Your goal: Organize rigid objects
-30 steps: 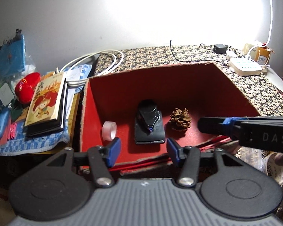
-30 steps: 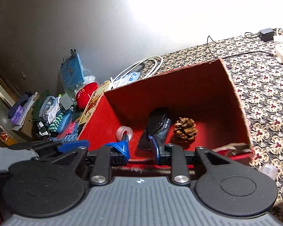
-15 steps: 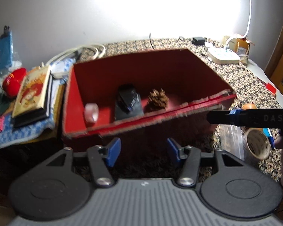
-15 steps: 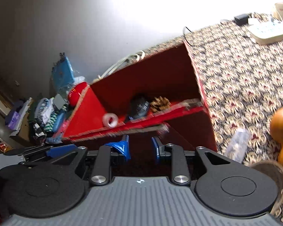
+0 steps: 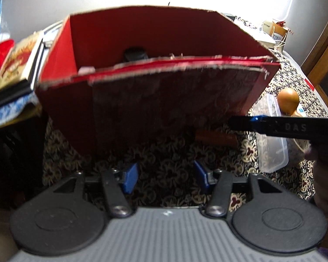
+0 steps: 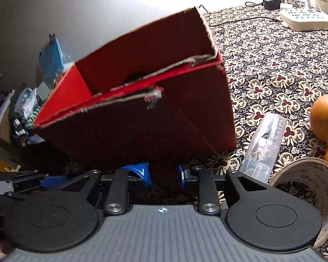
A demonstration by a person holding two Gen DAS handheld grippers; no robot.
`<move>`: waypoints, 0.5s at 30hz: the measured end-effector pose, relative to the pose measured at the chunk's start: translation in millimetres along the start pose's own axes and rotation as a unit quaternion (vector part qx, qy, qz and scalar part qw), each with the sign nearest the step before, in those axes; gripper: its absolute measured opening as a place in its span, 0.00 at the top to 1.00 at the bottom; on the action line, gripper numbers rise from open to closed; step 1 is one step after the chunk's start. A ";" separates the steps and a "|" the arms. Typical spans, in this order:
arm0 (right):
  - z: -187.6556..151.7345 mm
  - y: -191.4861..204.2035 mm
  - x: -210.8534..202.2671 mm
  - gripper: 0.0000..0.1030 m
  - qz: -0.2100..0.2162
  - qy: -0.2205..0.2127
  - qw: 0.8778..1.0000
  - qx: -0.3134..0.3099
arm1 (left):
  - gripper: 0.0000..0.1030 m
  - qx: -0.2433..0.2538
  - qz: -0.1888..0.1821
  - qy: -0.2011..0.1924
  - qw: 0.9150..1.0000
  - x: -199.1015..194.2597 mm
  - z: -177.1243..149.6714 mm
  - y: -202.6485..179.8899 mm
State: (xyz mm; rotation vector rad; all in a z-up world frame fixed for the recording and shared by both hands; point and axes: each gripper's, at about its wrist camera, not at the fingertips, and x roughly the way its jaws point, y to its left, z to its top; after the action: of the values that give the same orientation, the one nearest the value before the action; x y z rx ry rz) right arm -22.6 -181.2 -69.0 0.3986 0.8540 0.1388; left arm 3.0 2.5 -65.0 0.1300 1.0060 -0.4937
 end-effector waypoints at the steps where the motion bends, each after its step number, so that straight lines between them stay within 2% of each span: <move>1: -0.5 0.5 3.1 0.91 -0.001 0.001 1.000 -0.001 | 0.46 -0.002 -0.002 0.003 1.000 2.4 -2.3 0.5; 9: -3.7 5.3 22.7 0.92 -0.026 0.010 1.000 -0.014 | 0.46 -0.002 -0.016 0.015 1.000 13.2 -14.8 3.1; 13: -6.0 5.5 22.1 0.92 -0.021 0.016 1.000 -0.017 | 0.46 -0.011 -0.031 0.023 0.999 19.5 -19.2 6.6; 15: -6.0 2.7 23.5 0.92 0.001 0.034 0.999 0.004 | 0.46 -0.014 -0.041 0.025 0.999 22.0 -21.4 6.6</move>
State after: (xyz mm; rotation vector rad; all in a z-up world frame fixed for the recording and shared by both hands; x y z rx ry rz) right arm -11.7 -170.5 -88.1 0.4047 0.9208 0.1517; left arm -1.1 7.9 -95.6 0.0774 1.0695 -0.5532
